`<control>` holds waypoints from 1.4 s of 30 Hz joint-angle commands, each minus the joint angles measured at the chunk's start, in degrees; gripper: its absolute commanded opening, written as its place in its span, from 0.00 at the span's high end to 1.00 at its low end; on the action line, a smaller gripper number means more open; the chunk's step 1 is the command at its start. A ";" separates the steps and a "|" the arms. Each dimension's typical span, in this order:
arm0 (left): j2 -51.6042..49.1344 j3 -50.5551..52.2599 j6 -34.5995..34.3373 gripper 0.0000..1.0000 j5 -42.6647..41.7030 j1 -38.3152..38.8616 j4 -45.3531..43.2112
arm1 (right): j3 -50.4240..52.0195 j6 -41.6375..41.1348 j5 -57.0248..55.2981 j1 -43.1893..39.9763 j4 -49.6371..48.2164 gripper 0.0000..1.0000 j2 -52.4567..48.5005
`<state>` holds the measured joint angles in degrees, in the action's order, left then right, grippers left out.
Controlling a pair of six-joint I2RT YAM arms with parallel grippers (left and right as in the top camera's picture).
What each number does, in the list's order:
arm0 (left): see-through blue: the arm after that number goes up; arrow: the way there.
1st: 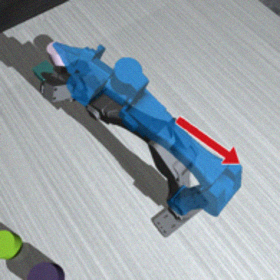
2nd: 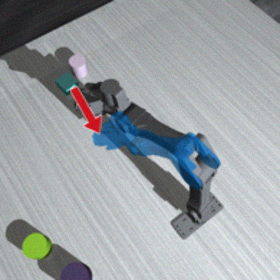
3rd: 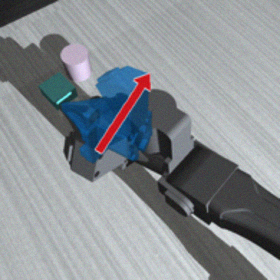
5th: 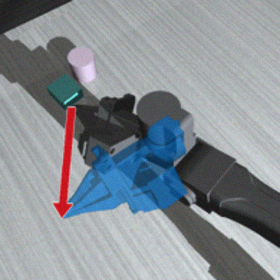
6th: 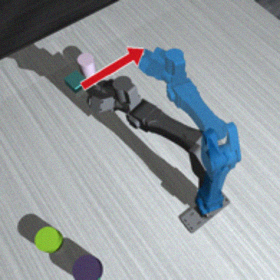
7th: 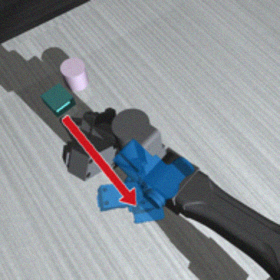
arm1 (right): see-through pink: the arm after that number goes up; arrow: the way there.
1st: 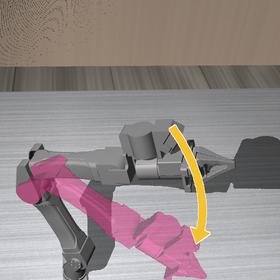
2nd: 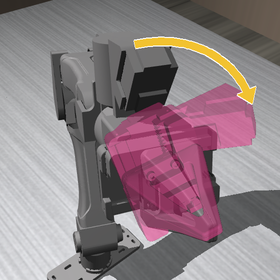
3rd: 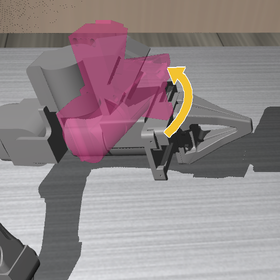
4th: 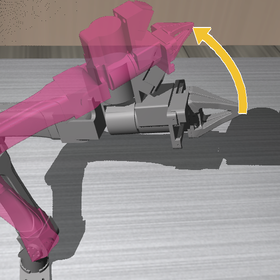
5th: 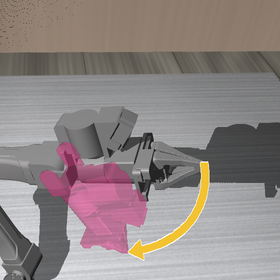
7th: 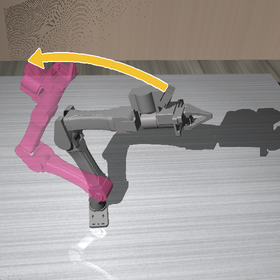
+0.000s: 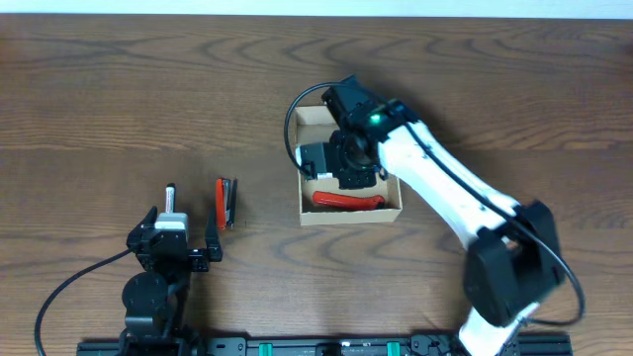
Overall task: Pack container
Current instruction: 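Place the blue-capped marker into the box with the right gripper, then move the right gripper to the yellow tape roll and grasp it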
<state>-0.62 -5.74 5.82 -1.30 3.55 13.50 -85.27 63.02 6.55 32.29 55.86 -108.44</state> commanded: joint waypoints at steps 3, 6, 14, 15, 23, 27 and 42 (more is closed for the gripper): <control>0.33 1.49 -0.26 0.05 -0.20 0.17 0.59 | 0.00 1.36 1.66 -0.61 0.42 0.99 -6.73; 0.33 1.49 -0.28 0.05 -0.20 0.17 0.59 | 0.00 1.36 1.84 -0.61 0.68 0.99 -8.35; 0.33 1.49 -0.26 0.05 -0.20 0.17 0.59 | -0.02 0.20 2.71 -0.61 0.52 0.81 -8.57; 0.33 1.49 -0.28 0.05 -0.20 0.17 0.59 | -0.04 -0.83 2.84 -0.61 0.55 0.76 -8.44; 0.33 1.49 -0.28 0.05 -0.22 0.17 0.59 | -0.33 -5.73 5.05 -1.42 0.72 0.27 -2.49; 0.33 1.49 -0.28 0.05 -0.22 0.17 0.59 | -0.35 -16.26 5.53 -4.02 0.74 0.28 3.54; 0.33 1.49 -0.28 0.05 -0.22 0.17 0.59 | -0.35 -71.49 -8.79 -26.99 6.25 0.03 21.64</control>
<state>-0.62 -5.74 5.82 -1.30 3.55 13.47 -85.23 10.00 6.50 9.39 61.49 -88.99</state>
